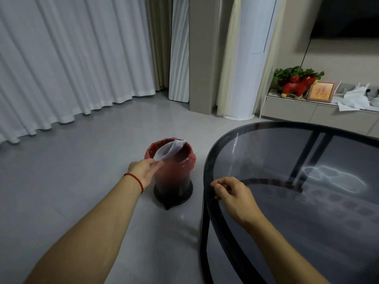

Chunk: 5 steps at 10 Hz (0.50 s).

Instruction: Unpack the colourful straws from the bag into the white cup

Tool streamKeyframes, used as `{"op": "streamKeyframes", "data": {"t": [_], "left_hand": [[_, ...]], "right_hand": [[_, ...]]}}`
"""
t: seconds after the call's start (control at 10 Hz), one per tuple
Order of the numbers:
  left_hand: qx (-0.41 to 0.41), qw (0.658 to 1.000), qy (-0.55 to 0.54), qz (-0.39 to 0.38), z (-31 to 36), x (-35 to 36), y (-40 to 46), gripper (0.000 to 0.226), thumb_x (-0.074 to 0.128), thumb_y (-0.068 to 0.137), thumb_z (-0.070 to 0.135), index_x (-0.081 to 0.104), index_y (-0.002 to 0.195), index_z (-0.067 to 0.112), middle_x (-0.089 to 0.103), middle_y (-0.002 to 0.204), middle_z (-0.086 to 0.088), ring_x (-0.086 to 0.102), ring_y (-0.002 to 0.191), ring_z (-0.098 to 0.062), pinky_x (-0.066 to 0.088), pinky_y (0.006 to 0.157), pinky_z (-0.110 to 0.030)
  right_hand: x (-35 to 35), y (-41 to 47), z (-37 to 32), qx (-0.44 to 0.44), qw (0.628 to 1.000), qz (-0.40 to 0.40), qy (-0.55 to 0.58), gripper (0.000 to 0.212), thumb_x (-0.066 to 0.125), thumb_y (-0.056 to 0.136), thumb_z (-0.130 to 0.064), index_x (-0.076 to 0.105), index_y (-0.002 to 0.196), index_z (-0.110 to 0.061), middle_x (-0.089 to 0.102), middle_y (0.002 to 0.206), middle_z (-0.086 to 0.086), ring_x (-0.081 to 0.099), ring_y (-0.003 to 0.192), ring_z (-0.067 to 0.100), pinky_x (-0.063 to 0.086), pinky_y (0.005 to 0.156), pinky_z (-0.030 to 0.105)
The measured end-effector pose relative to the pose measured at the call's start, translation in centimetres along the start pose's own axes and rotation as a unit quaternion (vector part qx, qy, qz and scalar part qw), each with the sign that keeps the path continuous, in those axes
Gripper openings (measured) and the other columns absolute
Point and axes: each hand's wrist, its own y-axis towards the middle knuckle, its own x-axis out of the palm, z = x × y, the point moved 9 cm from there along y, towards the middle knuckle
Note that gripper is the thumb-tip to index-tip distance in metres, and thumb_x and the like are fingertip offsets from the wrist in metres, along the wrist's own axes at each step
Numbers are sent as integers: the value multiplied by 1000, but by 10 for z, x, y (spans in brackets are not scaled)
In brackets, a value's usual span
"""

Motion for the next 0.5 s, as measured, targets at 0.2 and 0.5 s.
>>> {"op": "streamKeyframes", "data": {"t": [0.2,0.5], "left_hand": [[133,964,217,74,31,-2,-11,22,75,78,-11,73,92,5,74,100,-15,77,77,-23,64,79,-37],[138,949,284,13,17,28,-65,44,53,90,-4,55,132,10,63,122,-11,65,108,-27,57,95,-45]], "right_hand": [[-2,-5,-7,-12,1000,19,-17,14,59,106,-20,73,109,-18,72,104,4,70,82,3,51,56,6],[-22,-47,-36,-71,997,-32,-27,23,58,106,-23,72,123,-28,75,120,-9,72,99,-2,53,74,4]]}}
